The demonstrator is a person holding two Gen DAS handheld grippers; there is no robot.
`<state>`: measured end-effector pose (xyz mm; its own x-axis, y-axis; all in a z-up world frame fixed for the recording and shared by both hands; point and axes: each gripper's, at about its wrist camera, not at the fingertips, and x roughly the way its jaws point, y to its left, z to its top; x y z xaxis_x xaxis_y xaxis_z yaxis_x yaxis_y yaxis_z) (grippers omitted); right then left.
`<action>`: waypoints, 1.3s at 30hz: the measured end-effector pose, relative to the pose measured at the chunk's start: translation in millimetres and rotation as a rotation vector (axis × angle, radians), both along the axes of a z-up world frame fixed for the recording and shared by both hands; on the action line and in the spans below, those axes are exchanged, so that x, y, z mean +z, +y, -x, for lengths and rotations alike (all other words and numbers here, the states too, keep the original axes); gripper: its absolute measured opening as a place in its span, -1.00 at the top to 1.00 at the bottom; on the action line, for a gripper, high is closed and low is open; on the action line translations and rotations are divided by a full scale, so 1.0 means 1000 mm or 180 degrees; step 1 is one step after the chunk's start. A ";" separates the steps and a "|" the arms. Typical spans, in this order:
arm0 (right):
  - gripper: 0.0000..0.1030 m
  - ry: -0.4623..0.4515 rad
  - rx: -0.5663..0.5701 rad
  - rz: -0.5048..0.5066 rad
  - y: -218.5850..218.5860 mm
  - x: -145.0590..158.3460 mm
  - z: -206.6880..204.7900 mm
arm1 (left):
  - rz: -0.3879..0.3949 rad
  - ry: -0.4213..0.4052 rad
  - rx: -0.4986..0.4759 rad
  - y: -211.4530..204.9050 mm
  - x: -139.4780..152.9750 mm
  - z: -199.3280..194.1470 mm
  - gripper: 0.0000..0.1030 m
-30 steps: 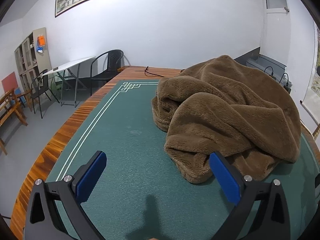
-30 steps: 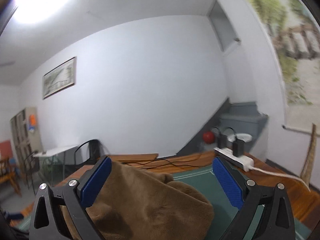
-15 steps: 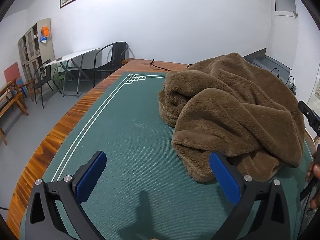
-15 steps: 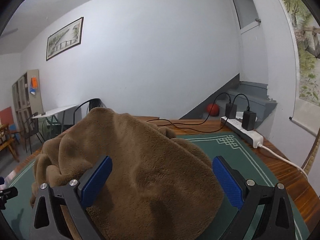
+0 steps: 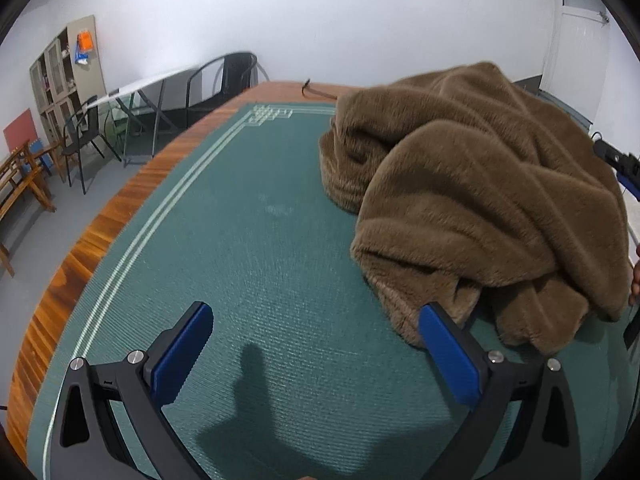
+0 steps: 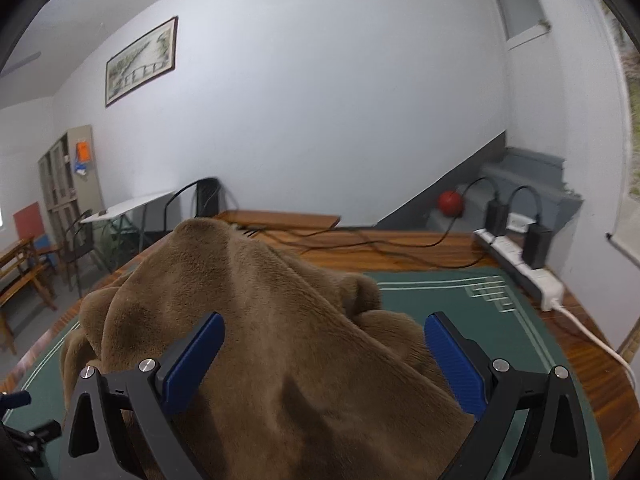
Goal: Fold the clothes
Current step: 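Move the right gripper onto the brown fleece blanket and close on it, then lift the gathered blanket with the right gripper and pull it toward the left gripper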
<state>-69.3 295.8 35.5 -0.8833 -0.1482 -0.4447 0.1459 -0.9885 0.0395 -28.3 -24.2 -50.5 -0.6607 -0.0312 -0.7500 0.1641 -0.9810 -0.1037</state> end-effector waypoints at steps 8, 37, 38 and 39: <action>-0.39 -0.0360 0.0138 0.0021 -0.004 -0.021 0.029 | -0.0178 -0.0201 0.0083 -0.010 -0.014 0.007 -1.00; 0.70 0.0265 0.0146 -0.0876 -0.082 0.031 -0.114 | -0.0022 0.0048 0.0094 0.001 0.009 -0.007 -1.00; 0.70 0.0292 0.0150 -0.0861 -0.081 0.033 -0.123 | -0.0023 0.0064 0.0094 0.001 0.011 -0.007 -1.00; 0.70 0.0319 0.0154 -0.0846 -0.079 0.036 -0.132 | -0.0024 0.0079 0.0094 0.001 0.012 -0.008 -1.00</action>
